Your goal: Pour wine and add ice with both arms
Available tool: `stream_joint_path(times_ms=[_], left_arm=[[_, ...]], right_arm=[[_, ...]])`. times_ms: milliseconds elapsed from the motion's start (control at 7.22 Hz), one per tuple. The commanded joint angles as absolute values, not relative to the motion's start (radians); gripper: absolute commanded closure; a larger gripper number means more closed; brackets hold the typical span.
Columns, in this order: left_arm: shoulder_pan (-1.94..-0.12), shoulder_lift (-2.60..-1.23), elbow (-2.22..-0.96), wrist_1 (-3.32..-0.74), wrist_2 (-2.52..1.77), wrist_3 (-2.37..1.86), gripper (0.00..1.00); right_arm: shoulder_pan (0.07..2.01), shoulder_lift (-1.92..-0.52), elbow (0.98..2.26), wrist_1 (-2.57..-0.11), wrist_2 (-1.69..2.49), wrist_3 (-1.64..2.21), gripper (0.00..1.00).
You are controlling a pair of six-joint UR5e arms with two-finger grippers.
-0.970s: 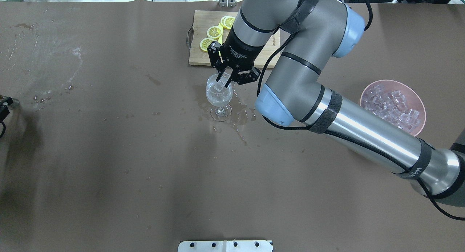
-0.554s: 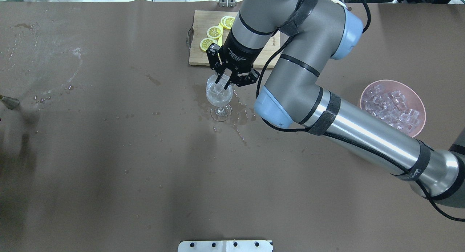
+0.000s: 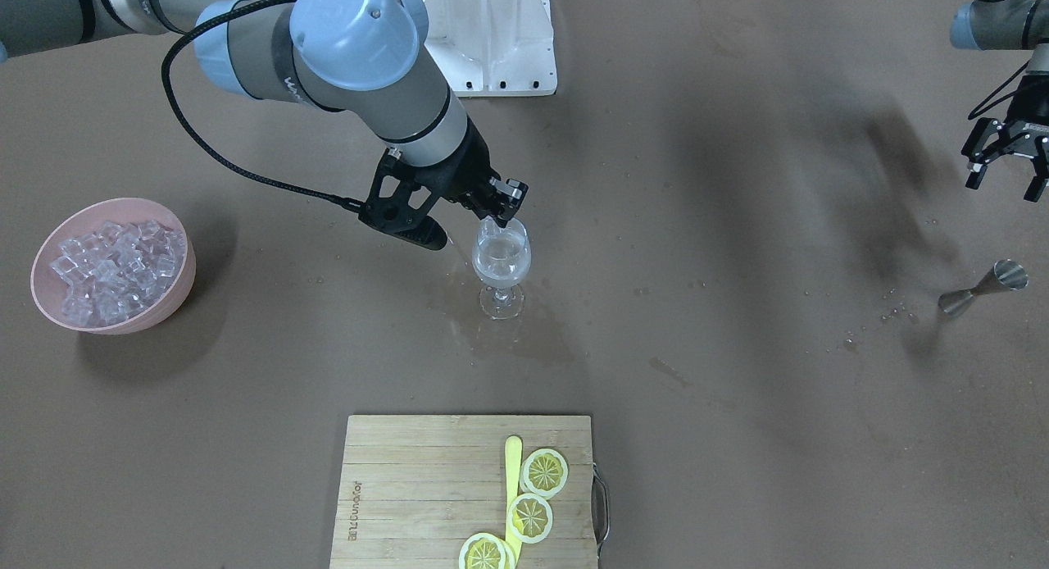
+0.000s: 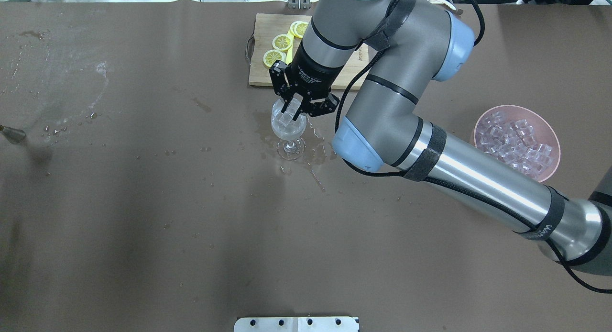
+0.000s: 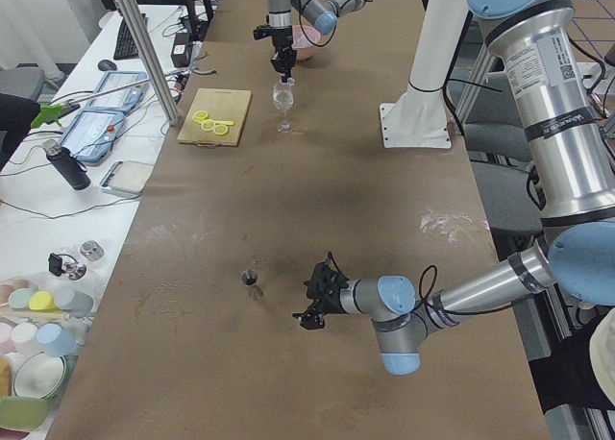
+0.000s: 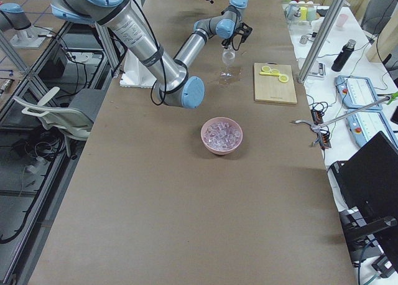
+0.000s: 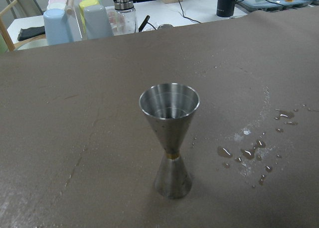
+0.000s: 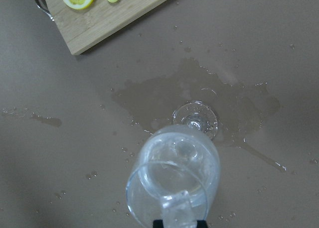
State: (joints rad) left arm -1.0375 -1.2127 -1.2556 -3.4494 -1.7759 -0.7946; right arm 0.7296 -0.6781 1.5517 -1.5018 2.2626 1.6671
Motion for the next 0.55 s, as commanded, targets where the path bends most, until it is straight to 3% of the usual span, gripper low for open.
stream_joint_path(times_ms=[0,416], left_arm=[[-1.441,-1.274,-1.325,-3.241,-2.201,-0.793,0.02],[-1.699,-1.305,-1.550,-2.781,-2.466,-0.603,0.02]], right_arm=[[0.729,-0.680,1.552,-1.502,2.263,1.663,0.88],[0.730,-0.683,1.554,-1.500,2.264,1.657,0.84]])
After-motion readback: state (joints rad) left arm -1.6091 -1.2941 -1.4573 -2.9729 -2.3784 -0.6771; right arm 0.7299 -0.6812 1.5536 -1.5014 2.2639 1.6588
